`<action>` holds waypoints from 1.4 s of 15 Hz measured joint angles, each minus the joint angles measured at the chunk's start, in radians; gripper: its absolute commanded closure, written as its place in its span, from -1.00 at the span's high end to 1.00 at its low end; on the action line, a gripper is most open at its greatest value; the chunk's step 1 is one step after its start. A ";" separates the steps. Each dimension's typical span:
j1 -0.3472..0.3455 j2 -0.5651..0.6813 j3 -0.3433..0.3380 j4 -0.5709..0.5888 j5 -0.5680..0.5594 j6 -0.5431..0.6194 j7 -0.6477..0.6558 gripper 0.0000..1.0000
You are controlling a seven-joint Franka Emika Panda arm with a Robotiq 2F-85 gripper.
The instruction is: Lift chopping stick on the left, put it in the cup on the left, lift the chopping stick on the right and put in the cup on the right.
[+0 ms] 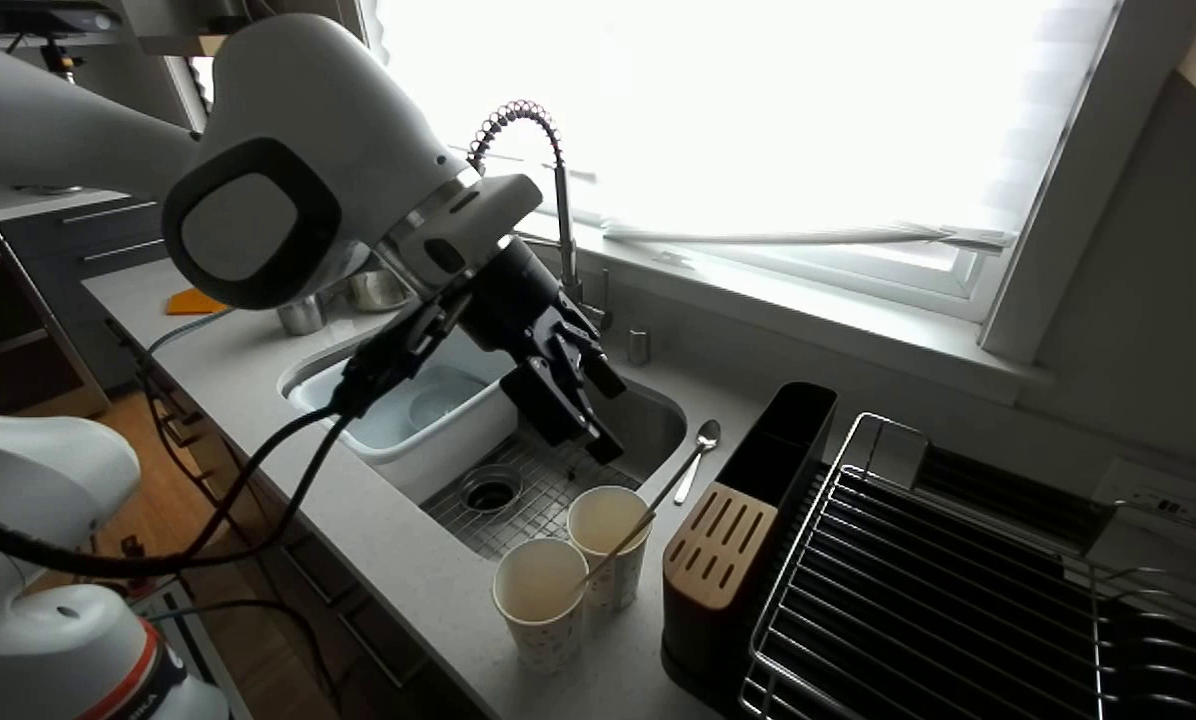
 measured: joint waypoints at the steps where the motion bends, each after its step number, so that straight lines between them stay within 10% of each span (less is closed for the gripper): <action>1: 0.024 -0.007 -0.029 0.010 -0.023 -0.044 0.010 1.00; 12: 0.263 -0.065 -0.364 0.095 -0.084 -0.296 0.002 1.00; 21: 0.315 -0.088 -0.455 0.114 -0.091 -0.336 -0.006 1.00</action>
